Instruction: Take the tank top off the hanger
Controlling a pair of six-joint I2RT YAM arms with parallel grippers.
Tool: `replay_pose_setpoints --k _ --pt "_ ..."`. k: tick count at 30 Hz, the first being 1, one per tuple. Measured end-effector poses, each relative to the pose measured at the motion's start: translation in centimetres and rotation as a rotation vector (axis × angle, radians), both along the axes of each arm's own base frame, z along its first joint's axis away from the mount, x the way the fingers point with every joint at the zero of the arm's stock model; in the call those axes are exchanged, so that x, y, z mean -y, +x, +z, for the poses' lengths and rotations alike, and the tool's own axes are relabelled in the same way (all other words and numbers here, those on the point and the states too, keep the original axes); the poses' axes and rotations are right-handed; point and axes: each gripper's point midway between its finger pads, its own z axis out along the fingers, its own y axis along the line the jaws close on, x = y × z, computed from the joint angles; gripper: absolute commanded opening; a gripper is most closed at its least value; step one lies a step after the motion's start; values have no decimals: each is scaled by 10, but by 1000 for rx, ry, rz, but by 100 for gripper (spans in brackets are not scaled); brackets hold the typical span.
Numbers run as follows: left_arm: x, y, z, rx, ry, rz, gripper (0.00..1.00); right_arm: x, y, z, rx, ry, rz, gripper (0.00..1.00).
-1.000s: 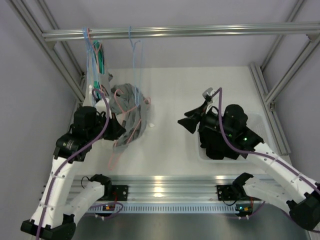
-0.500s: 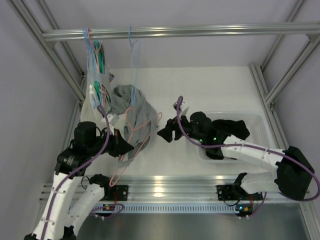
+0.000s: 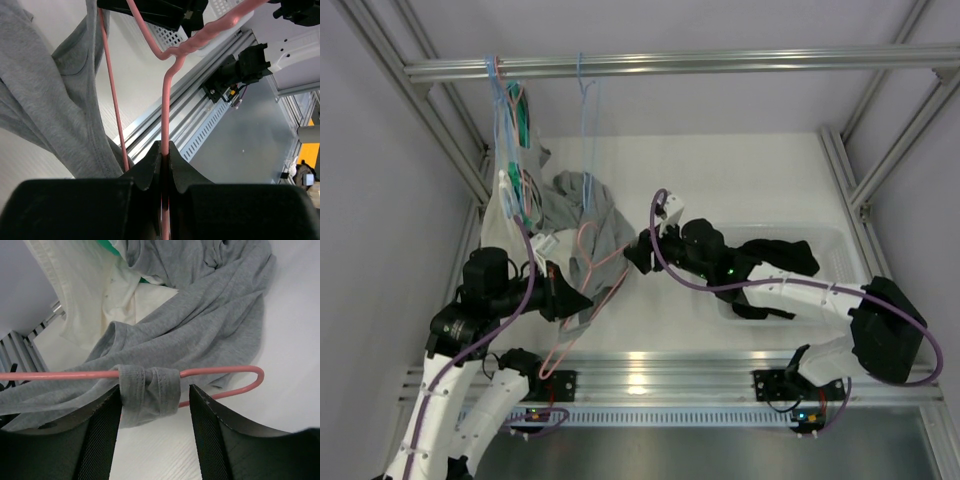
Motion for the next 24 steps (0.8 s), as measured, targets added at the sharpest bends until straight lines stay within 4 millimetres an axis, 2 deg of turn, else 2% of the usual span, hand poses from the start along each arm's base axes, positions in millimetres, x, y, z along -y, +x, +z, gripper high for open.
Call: replay_pose_setpoints --k 2,3,4,9,11,14,19,24 --pt "1 -2 1 -3 -8 -11 0 -2 4 2 15 -3 -9 39" --pt "2 -3 2 -5 -12 -16 0 -2 5 3 23 -5 -12 28" --pt "2 -3 2 -6 -15 -21 0 -3 6 5 31 -6 -13 1" --pt "3 -4 3 -4 -19 -26 0 0 14 13 67 -14 -51 0" --pt "3 -3 3 -1 -16 -21 0 7 17 14 78 -34 -86 0" --pt "2 -2 3 0 -14 -18 0 26 21 28 108 -53 -156 0" --pt "5 -3 7 -1 -22 -40 0 72 28 76 207 -53 -313 0" --pt "14 -15 32 39 -67 -128 0 110 44 116 277 -61 -436 0"
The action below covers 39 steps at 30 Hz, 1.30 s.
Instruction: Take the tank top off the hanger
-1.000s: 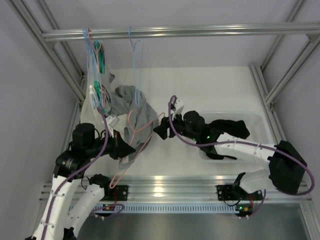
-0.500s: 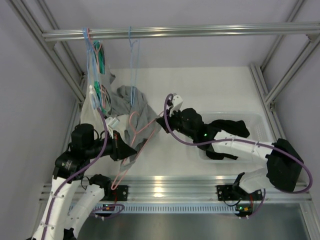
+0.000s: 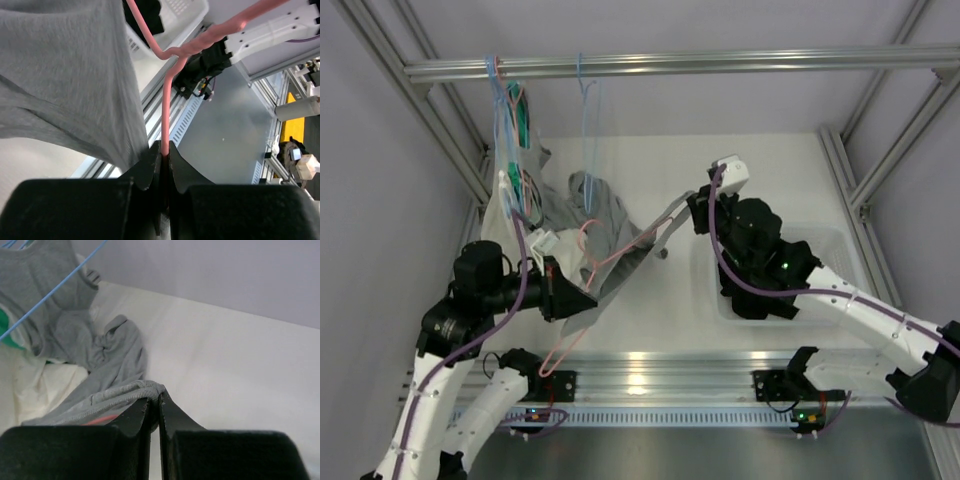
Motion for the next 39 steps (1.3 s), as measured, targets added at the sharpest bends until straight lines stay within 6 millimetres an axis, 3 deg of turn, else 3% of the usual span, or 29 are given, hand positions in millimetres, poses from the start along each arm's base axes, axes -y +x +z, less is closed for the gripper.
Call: replay_pose_setpoints --k 7,10,15,20,24,27,28,30,32,33,34,39 --pt "4 -17 82 210 -96 -82 0 54 33 17 3 -21 -137 0" --pt "5 -18 109 284 -121 -101 0 57 34 26 3 -25 -121 0" --pt "9 -3 130 338 -144 -76 0 50 26 44 22 7 -47 0" --pt "17 32 159 482 -275 10 0 18 -16 34 -21 95 232 0" --pt "29 67 180 588 -420 51 0 -17 -68 -2 -122 156 511 0" --pt "53 91 185 603 -482 27 0 -31 -92 -24 -194 158 622 0" --pt "63 96 184 605 -489 14 0 -32 -96 -30 -210 154 637 5" --pt "85 105 173 583 -477 -7 0 -31 -97 -39 -230 144 627 31" --pt "102 108 165 576 -449 -5 0 -24 -92 -48 -241 134 570 46" --pt "105 109 165 585 -432 7 0 -20 -90 -53 -244 130 543 74" --pt "106 108 170 604 -422 22 0 -16 -89 -59 -251 130 518 85" --pt "78 109 214 710 -416 182 0 2 -88 -79 -261 101 437 86"
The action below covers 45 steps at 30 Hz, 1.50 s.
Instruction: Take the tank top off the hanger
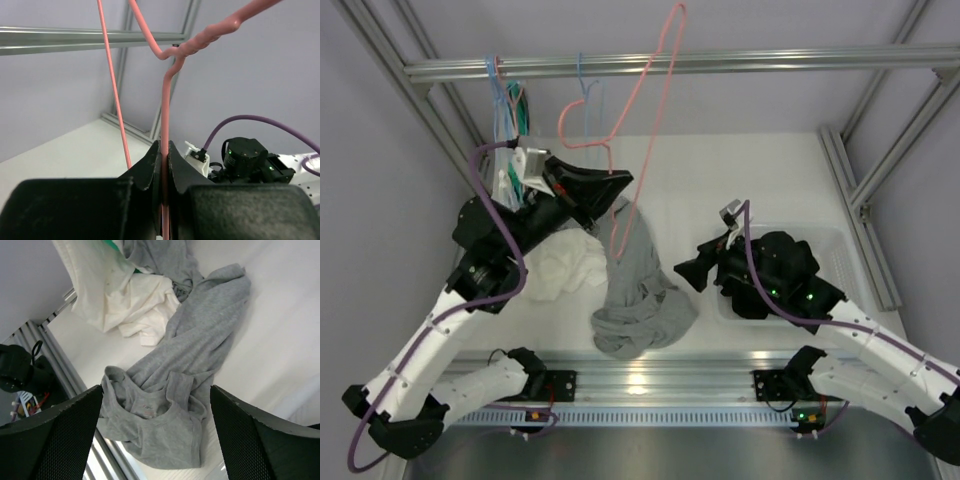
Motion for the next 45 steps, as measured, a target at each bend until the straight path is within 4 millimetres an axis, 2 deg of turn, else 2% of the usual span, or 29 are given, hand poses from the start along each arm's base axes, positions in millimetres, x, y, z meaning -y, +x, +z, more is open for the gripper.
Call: replay_pose_setpoints --k 2,5,12,18,26,29,32,34,37,41,45 --pt "-14 -2 7 -7 -9 59 0 5 3 1 10 -7 -31 87" --pt "-28 -1 -4 -60 28 124 0 12 6 5 36 -10 -69 87" --pt "-42 22 -63 -307 241 272 0 21 14 1 55 -50 -121 87" --pt "-51 46 -93 -464 383 400 0 22 17 -5 48 -74 -133 87" --pt "-50 66 -99 -542 471 479 0 23 18 -2 57 -75 -137 87" --pt "-48 85 -89 -541 500 529 0 23 18 -2 57 -76 -137 86" --pt "-35 122 -62 -511 472 596 0 22 19 0 57 -75 -134 86" --pt "-30 146 -55 -507 455 622 0 21 19 3 61 -70 -135 86" --pt "-36 179 -59 -545 439 653 0 21 19 5 64 -67 -134 86" --pt "-54 211 -80 -618 437 699 0 21 19 5 64 -67 -134 86" --pt "-59 218 -96 -666 470 696 0 21 19 5 66 -67 -133 85"
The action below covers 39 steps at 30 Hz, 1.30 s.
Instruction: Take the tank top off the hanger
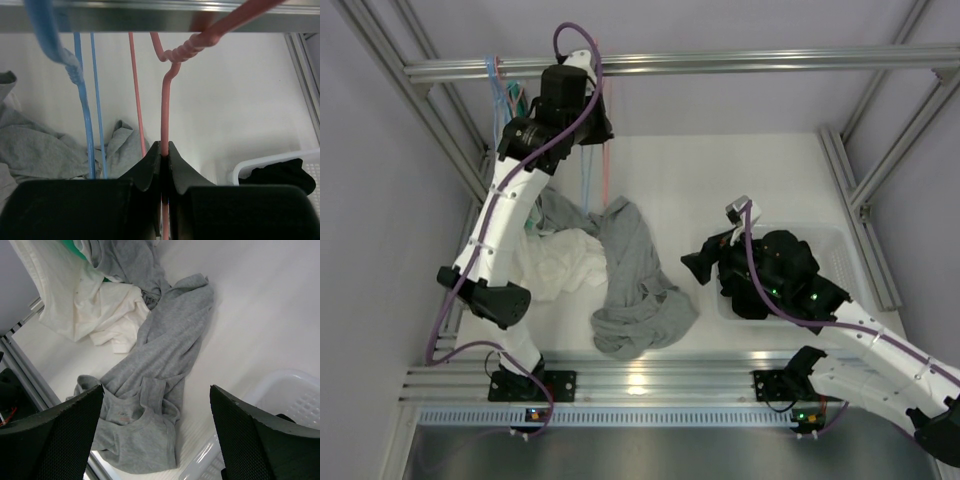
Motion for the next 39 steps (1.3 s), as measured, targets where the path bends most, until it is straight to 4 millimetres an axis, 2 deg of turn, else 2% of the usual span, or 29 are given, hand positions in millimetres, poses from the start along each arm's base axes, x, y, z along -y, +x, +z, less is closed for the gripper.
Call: replay_pose_setpoints --k 7,12,19,23,24,30,31,32,39 --pt "0 1 -1 -13 -15 -23 0 -1 1 2 5 -3 6 84" --pt "0 1 -18 -54 2 -26 0 -5 2 2 -1 -4 18 84" --pt "5 -1 -28 -84 -14 -43 0 -8 0 -1 -10 -7 37 85" --pt "7 -6 -28 -86 -26 -50 30 -11 -2 -1 -11 -7 57 94" --pt "6 -10 -27 -88 -25 -52 43 -12 -3 -2 -11 -8 68 98" --pt "11 -37 -14 -68 -41 -83 68 -30 0 -33 -85 -61 131 99" --pt "12 -44 -9 -60 -45 -91 88 -34 2 -42 -104 -76 139 99" --pt "11 -51 -5 -48 -45 -100 99 -38 3 -50 -120 -93 147 99" --pt "3 -119 28 30 -100 -164 99 -71 8 -109 -203 -261 176 99"
